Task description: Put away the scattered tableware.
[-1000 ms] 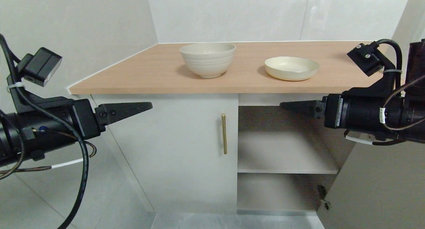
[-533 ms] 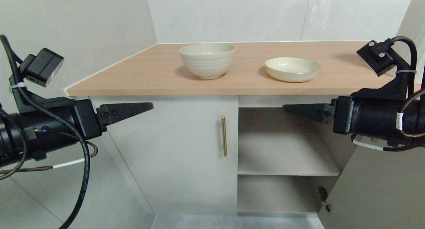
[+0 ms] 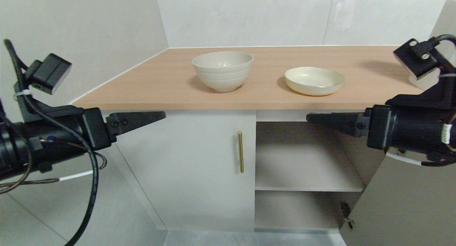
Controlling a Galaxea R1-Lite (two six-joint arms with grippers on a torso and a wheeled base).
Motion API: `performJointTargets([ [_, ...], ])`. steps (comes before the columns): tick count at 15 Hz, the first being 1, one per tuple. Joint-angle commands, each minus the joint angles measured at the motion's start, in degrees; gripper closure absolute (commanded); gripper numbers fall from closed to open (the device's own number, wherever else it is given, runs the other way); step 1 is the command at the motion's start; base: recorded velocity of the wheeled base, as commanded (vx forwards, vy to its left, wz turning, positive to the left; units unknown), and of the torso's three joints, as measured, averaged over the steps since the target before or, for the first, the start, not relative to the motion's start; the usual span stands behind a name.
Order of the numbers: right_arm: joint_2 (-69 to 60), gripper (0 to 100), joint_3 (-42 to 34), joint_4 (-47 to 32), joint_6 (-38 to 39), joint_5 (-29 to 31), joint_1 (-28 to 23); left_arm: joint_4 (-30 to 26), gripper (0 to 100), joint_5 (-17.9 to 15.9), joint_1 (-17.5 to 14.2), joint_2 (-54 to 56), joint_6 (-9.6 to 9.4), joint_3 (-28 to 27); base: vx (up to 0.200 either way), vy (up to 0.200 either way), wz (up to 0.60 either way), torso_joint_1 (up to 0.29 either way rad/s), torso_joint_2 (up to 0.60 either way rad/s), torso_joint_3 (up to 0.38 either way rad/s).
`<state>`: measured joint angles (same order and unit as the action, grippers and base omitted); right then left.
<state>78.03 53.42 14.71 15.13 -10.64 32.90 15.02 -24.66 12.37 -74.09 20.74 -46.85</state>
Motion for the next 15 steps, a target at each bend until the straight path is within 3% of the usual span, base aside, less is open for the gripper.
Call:
performJointTargets([
  [1,1.0,0,0.1,0.1,-0.3,0.0,-0.5,0.1,0,0.0,0.0,-1.0,0.01,0.0,0.000,0.000,0.00,0.183,-0.46,-0.286],
  [4,1.5,0,0.0,0.3,-0.3,0.0,-0.7,0.2,0,-0.3,0.0,-2.5,0.18,0.0,0.000,0.000,0.00,0.066,-0.52,-0.269],
  [11,3.3,0,0.4,1.1,-0.3,-0.1,-2.6,0.3,0,-2.1,0.0,-5.2,2.73,-2.0,0.000,0.000,0.00,0.238,-0.46,-0.271],
  [13,6.3,0,1.9,3.9,0.0,0.6,-3.8,-0.1,0,-2.1,0.0,-8.4,5.63,-6.1,0.000,0.000,0.00,0.083,-0.19,-0.112],
  [14,7.8,0,4.5,2.2,0.2,2.3,-5.1,-0.3,0,-2.0,0.1,-10.5,7.39,-9.1,0.000,0.000,0.00,0.032,-0.08,-0.041],
  [15,9.0,0,7.5,-2.1,0.4,5.3,-5.6,-1.2,0,-1.8,0.1,-12.1,7.92,-12.6,0.000,0.000,0.00,0.000,0.00,0.000],
])
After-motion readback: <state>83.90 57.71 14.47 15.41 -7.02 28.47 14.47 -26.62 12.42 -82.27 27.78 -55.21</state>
